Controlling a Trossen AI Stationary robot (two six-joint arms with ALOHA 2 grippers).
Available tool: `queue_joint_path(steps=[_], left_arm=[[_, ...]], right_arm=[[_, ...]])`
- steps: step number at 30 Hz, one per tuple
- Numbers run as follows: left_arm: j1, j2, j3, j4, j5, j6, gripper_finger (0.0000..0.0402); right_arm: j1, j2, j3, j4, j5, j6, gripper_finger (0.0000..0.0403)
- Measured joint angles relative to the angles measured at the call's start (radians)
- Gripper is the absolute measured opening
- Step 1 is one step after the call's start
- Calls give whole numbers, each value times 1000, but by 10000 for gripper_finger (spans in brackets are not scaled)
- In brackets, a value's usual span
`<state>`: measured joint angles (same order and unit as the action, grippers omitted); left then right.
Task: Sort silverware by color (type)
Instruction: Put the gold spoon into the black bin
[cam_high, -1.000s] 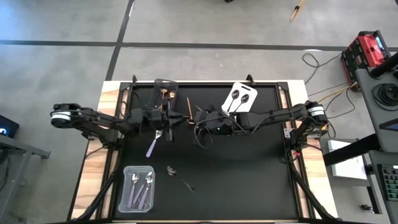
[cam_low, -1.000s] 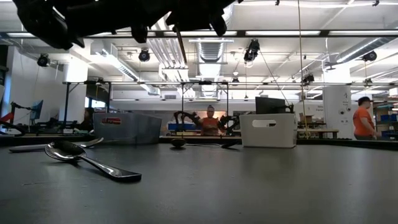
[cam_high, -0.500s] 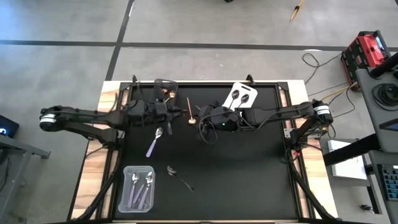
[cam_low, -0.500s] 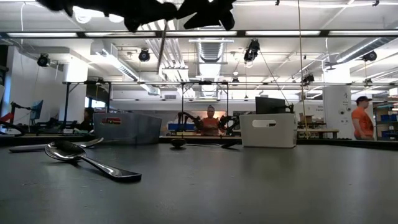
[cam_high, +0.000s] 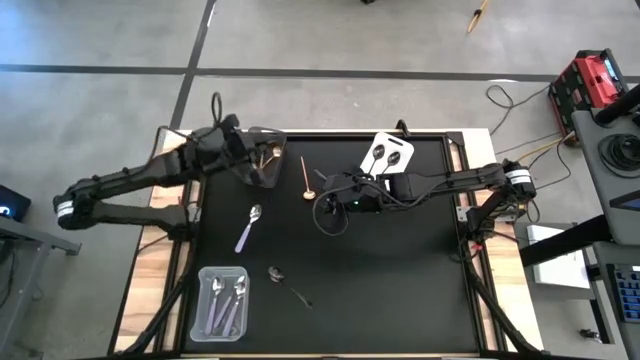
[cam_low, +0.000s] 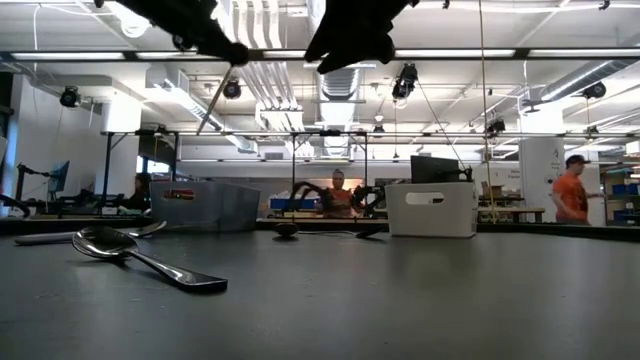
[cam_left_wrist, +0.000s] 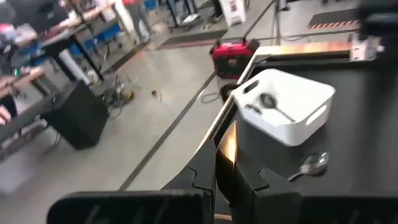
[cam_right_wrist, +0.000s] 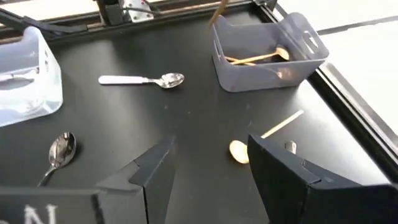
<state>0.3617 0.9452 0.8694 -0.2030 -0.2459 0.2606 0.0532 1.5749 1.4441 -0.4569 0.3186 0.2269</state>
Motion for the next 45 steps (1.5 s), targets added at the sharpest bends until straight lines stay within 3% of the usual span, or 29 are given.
queue_joint_path(steps=[11,17,28,45], left_arm=[[368,69,-2,-43,270,-23,0],[505,161,-2,22,406,-30,0],[571,325,-2,93,421,-12,0],[596,430,-2,82,422,-59,0]], right_arm=[[-2,0,-10,-11,56,0,189],[-2,0,-11,-11,100,-2,189],[-2,0,-13,-9,130,1,189],[-7,1,-43,3,138,12,189]])
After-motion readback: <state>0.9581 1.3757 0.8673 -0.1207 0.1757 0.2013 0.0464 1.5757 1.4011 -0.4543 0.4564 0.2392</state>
